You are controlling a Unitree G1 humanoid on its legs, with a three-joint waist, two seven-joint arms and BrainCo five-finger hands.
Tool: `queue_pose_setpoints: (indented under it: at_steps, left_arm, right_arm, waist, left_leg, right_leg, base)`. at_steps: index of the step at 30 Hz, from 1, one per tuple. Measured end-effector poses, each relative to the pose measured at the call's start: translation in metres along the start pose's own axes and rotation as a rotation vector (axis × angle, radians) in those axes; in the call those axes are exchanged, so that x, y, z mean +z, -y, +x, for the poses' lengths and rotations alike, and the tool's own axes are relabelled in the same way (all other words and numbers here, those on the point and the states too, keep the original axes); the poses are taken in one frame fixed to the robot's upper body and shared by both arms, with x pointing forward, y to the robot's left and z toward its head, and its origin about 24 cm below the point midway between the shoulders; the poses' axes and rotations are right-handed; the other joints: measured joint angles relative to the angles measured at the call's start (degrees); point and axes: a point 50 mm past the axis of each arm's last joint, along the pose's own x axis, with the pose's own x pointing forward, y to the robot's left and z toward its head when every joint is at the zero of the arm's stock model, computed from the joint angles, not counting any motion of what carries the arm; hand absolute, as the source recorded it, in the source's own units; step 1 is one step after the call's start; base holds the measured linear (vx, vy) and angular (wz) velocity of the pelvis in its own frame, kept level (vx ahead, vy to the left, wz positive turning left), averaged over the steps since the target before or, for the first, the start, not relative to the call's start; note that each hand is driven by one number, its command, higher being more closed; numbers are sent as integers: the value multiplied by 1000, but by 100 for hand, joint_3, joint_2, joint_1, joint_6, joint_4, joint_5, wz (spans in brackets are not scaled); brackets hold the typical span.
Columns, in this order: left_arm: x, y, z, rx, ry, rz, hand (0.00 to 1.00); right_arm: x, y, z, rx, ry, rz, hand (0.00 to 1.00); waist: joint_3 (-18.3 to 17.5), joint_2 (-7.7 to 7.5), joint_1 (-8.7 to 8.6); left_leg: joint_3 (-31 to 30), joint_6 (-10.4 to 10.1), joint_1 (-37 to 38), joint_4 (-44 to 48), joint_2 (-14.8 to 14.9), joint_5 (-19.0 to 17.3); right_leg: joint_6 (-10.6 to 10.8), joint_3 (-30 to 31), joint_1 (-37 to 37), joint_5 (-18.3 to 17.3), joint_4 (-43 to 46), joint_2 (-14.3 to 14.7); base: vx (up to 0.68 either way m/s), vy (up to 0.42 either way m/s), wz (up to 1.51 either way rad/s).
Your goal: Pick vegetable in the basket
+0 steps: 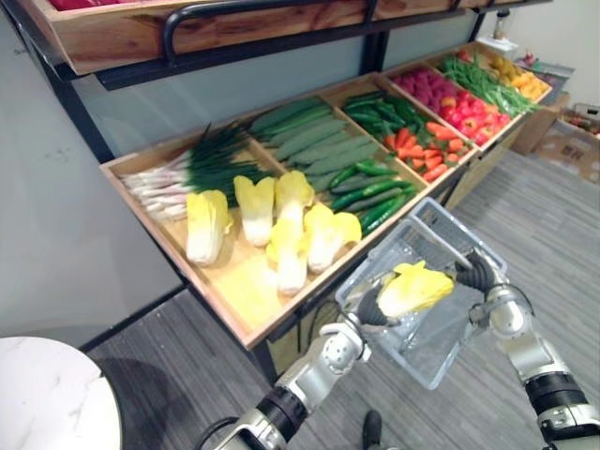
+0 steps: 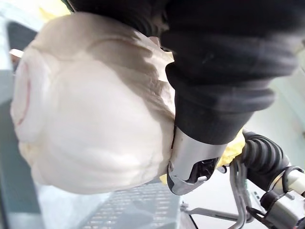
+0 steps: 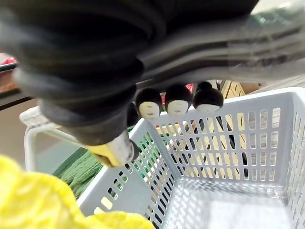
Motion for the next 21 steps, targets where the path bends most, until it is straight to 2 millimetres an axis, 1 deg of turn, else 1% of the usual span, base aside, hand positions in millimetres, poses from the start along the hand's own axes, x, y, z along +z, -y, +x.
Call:
queue_pose_setpoints:
  at_steps: [2,7,8,11,15,17,18,21]
  left_arm:
    - [3,2,1,-9,13,4,100]
    - [3,2,1,-10,11,4,100]
    - [1,3,1,-13,4,6,0]
    - [-6,6,-1,-28,-27,13,0]
    - [-8,6,-1,-29,-34,14,0]
    - [-9,7,-1,-32,-41,15,0]
    - [-10,8,-1,-36,-49,16,0]
    - [-12,6,-1,-28,-60,14,0]
  right_arm:
    - [0,-3,-1,12,0,-3,100]
    - [-5,-10,-6,38,-13,-8,100]
    - [-6,-11,-7,40,-16,-9,100]
    - [-7,-12,-8,44,-21,-9,100]
    - [-9,-13,-10,51,-27,-9,100]
    - [-10,-14,-10,54,-31,-9,100]
    - [-11,-14,-11,59,-36,-10,100]
    - [-13,-15,-12,63,-41,-11,100]
  waist:
    - [-2,2,1]
    - [-5,8,5]
    - [-6,7,3]
    - [-7,7,1]
    - [-7,9,3]
    - [-14,20,3]
    - [-19,24,6]
    - [-23,24,-6]
  left_leg:
    - [-1,5,-1,0,-9,0]
    - [-16,24,-8,-4,-13,9]
    - [-15,35,-9,-3,-24,6]
    - [-15,44,-11,-4,-31,8]
    - [-18,51,-15,-4,-34,12]
    - [-18,60,-16,-11,-30,19]
    - [-22,72,-28,-13,-37,28]
    - [-37,101,-92,-4,-61,46]
  right_leg:
    - [19,2,0,13,0,-13]
    - [120,26,-5,86,0,-23]
    - [122,42,-4,88,0,-34]
    - [122,51,-7,89,0,-41]
    - [121,52,-12,90,0,-42]
    - [194,61,-28,141,0,-38]
    - [158,87,-61,195,0,-41]
    - [198,113,-121,289,0,-70]
  base:
    - [0,0,0]
    - [0,0,0]
    - [0,0,0]
    - [0,0,0]
    - [0,0,0]
    - [0,0,0]
    - [0,0,0]
    - [-30,16,3]
